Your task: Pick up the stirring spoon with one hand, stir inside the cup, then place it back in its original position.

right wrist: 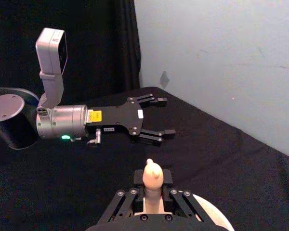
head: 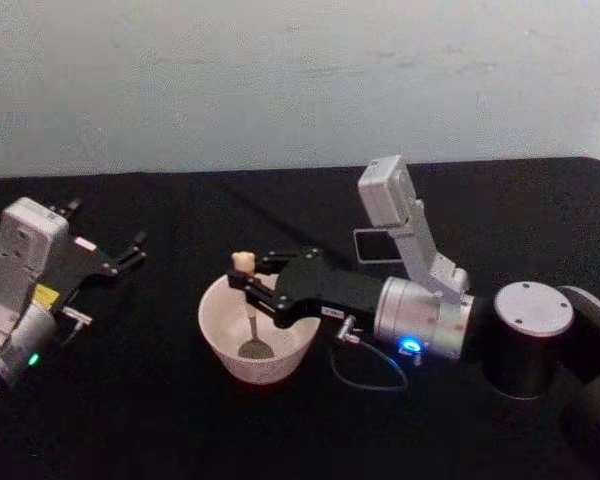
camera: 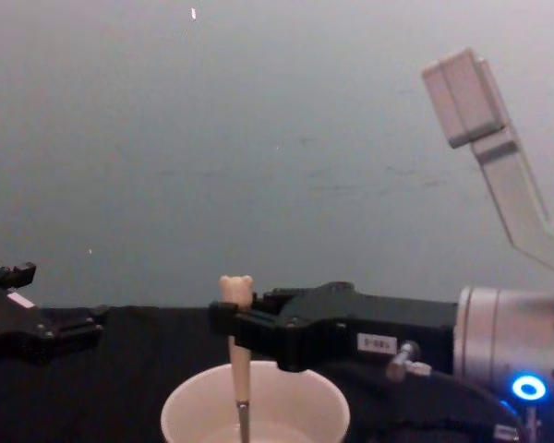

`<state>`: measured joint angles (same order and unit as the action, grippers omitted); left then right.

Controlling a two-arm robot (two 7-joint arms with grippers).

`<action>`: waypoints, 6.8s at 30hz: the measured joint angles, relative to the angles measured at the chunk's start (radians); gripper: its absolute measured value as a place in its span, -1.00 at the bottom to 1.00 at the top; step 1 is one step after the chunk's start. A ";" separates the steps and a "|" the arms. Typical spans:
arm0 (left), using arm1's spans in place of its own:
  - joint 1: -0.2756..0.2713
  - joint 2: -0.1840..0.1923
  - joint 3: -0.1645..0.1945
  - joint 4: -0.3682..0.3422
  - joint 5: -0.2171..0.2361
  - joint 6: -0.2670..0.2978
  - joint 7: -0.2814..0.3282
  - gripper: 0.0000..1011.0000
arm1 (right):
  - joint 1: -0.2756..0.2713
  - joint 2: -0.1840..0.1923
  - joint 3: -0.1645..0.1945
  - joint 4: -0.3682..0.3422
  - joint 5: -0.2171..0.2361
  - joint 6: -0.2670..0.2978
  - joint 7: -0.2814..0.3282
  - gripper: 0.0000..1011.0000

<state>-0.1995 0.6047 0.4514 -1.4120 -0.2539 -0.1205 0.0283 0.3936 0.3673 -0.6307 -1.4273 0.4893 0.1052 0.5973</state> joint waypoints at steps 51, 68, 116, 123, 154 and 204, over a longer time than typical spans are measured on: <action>0.000 0.000 0.000 0.000 0.000 0.000 0.000 0.98 | -0.025 0.010 0.042 -0.036 0.034 0.077 -0.038 -0.58; 0.000 0.000 0.000 0.000 0.000 0.000 0.000 0.98 | 0.048 -0.059 -0.022 0.057 0.031 0.066 -0.040 -0.58; 0.000 0.000 0.000 0.000 0.000 0.000 0.000 0.98 | -0.001 -0.010 0.012 -0.001 0.073 0.088 -0.054 -0.58; 0.000 0.000 0.000 0.000 0.000 0.000 0.000 0.98 | 0.040 -0.049 -0.008 0.061 0.054 0.064 -0.061 -0.58; 0.000 0.000 0.000 0.000 0.000 0.000 0.000 0.98 | 0.031 -0.034 0.079 0.066 0.068 0.088 -0.100 -0.58; 0.000 0.000 0.000 0.000 0.000 0.000 0.000 0.98 | -0.061 0.003 0.261 -0.117 0.306 0.042 -0.283 -0.58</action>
<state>-0.1996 0.6047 0.4514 -1.4120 -0.2539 -0.1205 0.0283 0.3326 0.3700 -0.3697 -1.5438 0.7955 0.1472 0.3142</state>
